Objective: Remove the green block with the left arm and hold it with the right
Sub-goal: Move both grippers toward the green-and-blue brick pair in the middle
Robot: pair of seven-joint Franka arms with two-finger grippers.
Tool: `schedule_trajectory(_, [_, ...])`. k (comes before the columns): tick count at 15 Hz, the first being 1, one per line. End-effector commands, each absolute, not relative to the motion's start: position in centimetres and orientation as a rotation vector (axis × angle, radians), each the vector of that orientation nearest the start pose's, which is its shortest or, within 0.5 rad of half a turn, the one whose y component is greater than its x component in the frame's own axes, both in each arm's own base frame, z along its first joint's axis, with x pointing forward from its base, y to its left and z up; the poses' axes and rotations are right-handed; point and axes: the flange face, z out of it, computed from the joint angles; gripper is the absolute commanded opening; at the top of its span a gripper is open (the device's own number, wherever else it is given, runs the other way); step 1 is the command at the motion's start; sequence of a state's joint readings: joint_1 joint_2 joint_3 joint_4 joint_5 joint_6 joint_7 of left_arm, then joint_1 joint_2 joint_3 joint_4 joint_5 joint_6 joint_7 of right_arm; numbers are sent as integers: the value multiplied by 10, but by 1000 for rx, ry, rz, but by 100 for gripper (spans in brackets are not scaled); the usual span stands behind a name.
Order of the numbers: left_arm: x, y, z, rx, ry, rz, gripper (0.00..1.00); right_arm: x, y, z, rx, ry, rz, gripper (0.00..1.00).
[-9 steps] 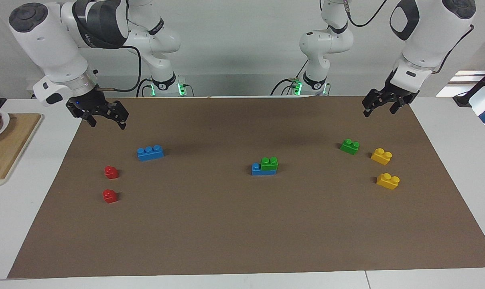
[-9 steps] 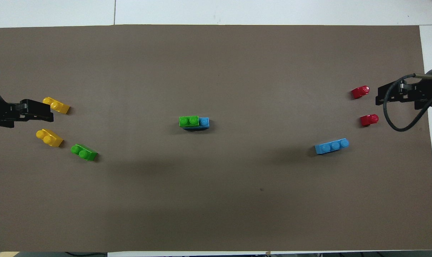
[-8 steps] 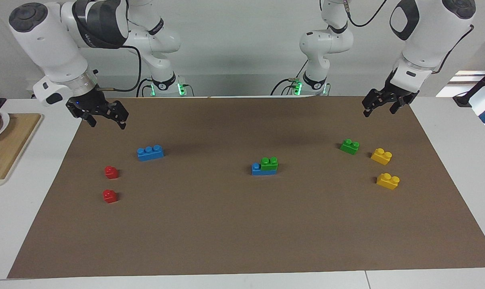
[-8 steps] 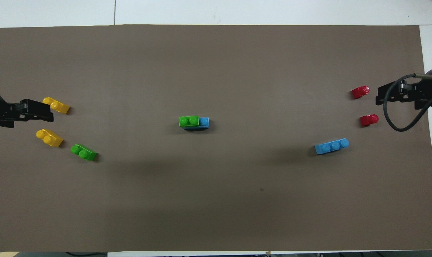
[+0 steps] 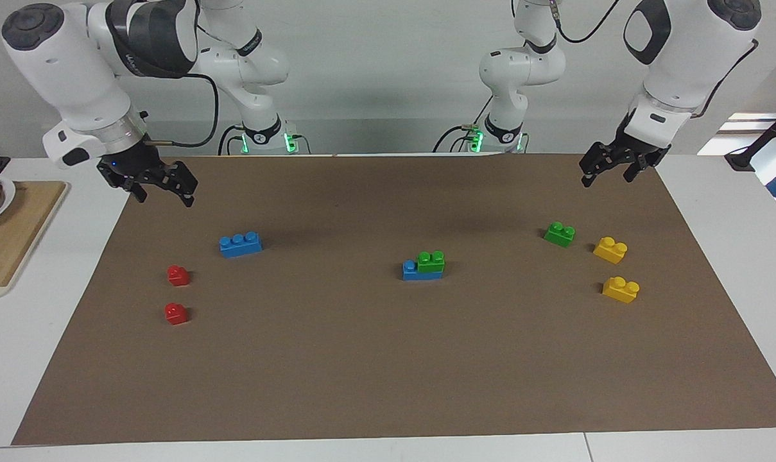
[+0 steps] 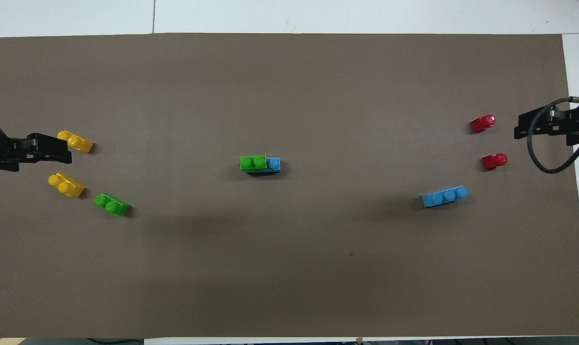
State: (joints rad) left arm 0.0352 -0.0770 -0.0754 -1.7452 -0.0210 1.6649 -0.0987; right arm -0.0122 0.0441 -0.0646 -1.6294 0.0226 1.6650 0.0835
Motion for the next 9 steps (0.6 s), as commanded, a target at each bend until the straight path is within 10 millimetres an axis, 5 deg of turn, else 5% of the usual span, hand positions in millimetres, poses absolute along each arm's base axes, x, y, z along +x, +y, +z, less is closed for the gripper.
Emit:
schedule_trajectory(1, [527,-26,595,-3165,-110,16,100,570,-46,579,-3049,421,-32,99])
schedule_trajectory(9, [527,-27,591,-3164,-115,23,100,583,-14,544,-2538,1451,260,96])
